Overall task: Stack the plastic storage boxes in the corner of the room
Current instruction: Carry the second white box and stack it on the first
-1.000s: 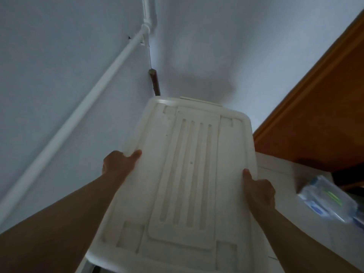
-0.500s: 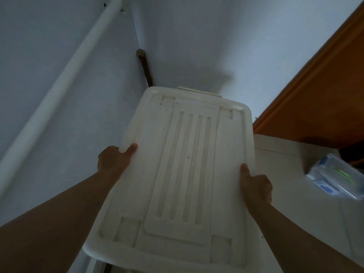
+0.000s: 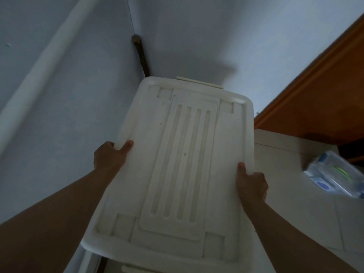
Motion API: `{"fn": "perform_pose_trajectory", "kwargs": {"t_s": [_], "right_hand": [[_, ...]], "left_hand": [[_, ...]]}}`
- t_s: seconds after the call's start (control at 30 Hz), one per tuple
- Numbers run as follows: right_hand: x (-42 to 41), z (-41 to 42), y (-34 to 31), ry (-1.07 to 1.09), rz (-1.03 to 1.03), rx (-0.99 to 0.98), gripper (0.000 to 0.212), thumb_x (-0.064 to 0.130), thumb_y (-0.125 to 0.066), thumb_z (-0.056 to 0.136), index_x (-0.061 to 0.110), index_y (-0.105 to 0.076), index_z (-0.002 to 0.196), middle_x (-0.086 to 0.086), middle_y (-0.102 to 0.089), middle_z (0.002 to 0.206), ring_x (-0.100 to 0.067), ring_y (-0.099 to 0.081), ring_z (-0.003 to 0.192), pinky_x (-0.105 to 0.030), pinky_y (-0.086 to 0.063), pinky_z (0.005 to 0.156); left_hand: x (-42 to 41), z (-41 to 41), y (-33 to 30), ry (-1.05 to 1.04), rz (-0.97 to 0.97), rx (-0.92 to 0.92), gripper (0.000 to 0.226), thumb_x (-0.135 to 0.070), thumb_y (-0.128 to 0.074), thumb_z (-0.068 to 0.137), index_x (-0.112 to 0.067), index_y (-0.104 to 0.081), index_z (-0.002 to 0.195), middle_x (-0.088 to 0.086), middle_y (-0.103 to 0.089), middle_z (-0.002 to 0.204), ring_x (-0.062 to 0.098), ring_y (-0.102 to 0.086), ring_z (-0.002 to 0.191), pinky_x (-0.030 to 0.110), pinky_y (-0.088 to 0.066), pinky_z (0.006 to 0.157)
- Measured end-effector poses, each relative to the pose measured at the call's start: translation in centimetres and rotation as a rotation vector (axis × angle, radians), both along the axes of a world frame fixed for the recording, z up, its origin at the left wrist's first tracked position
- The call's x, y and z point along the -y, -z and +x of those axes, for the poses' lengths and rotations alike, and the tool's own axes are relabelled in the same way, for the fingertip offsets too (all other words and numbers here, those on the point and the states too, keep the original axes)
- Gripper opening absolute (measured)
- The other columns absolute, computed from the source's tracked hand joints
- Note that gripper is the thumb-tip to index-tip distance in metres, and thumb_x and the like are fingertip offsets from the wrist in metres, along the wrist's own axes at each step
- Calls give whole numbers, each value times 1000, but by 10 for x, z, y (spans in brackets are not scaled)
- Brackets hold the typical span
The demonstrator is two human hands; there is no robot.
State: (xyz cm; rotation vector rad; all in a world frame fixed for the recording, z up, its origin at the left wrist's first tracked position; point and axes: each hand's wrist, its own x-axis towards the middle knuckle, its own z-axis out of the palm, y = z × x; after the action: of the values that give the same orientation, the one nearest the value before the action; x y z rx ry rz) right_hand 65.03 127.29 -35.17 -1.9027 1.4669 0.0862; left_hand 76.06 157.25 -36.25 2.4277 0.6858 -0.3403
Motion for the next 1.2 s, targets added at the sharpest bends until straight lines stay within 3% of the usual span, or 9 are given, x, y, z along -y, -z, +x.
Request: {"fn": "perform_pose_trajectory", "kwargs": {"t_s": [0.17, 0.33, 0.43, 0.57, 0.77, 0.93, 1.2], "right_hand": [[4, 3, -6, -54, 55, -57, 65, 47, -53, 90, -5, -46, 128, -25, -54, 129, -39, -55, 115, -40, -45, 92], [0, 8, -23, -176, 86, -130, 79, 43, -63, 84, -3, -29, 139, -25, -39, 141, -40, -41, 129, -45, -39, 103], [-2, 11, -40, -233, 69, -135, 80, 38, -66, 82, -2, -28, 140, -24, -37, 141, -39, -40, 129, -46, -39, 101], [4, 11, -59, -296, 90, -113, 79, 35, -69, 79, -2, -30, 138, -21, -44, 138, -38, -46, 125, -46, -45, 100], [26, 25, -83, -413, 141, -84, 78, 34, -71, 77, -2, -32, 134, -20, -48, 133, -36, -50, 121, -45, -47, 98], [51, 56, -87, -616, 212, -89, 78, 40, -67, 78, 1, -33, 137, -16, -46, 132, -34, -49, 121, -39, -45, 100], [96, 76, -112, -997, 172, -94, 74, 30, -61, 86, 7, -23, 145, -17, -40, 142, -34, -45, 125, -37, -43, 93]], "left_hand": [[4, -2, -10, 29, -4, -80, 73, -53, -57, 84, 4, -50, 128, 25, -57, 128, 39, -54, 120, 43, -43, 99], [16, -19, -27, 38, -15, -177, 92, -46, -64, 83, 3, -20, 145, 26, -33, 148, 40, -35, 136, 48, -32, 111], [28, -30, -43, 52, 69, -193, 96, -47, -63, 83, -2, -10, 149, 23, -19, 154, 39, -23, 141, 54, -24, 112], [48, -48, -67, 127, 103, -184, 91, -45, -61, 85, -5, -11, 150, 19, -16, 156, 36, -20, 143, 52, -23, 112], [80, -69, -95, 78, 73, -172, 86, -45, -61, 85, -5, -18, 148, 16, -23, 155, 34, -27, 141, 49, -26, 111], [121, -82, -116, -68, 32, -116, 82, -43, -62, 85, -4, -23, 146, 15, -28, 152, 32, -32, 139, 46, -29, 110], [185, -138, -139, -366, -1, -80, 78, -41, -65, 83, -2, -31, 142, 21, -37, 145, 36, -39, 133, 46, -34, 110]]}}
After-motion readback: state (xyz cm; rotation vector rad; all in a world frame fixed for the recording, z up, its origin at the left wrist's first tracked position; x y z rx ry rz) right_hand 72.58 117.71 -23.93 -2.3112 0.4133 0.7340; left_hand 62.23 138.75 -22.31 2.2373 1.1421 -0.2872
